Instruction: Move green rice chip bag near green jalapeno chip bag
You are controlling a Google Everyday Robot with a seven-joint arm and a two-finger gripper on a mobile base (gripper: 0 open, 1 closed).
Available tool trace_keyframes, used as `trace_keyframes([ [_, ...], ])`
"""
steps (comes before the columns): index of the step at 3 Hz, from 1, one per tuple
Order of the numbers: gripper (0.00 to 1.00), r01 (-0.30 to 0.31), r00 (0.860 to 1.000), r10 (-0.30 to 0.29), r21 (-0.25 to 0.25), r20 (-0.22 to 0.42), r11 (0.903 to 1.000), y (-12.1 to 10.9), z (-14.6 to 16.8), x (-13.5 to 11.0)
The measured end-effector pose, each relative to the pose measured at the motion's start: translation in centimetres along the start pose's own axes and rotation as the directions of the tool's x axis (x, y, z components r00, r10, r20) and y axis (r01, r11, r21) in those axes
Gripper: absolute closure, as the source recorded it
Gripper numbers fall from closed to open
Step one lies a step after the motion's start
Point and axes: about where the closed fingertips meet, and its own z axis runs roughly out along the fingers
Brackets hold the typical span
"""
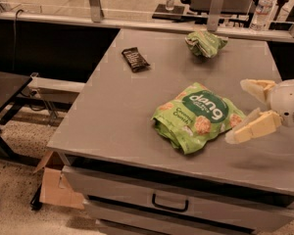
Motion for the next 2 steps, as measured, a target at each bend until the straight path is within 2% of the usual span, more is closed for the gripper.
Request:
trace_keyframes([
  [2,0.03,0.015,1.000,-0.015,0.006,-0.014,0.9999,-2.3,2.1,2.4],
])
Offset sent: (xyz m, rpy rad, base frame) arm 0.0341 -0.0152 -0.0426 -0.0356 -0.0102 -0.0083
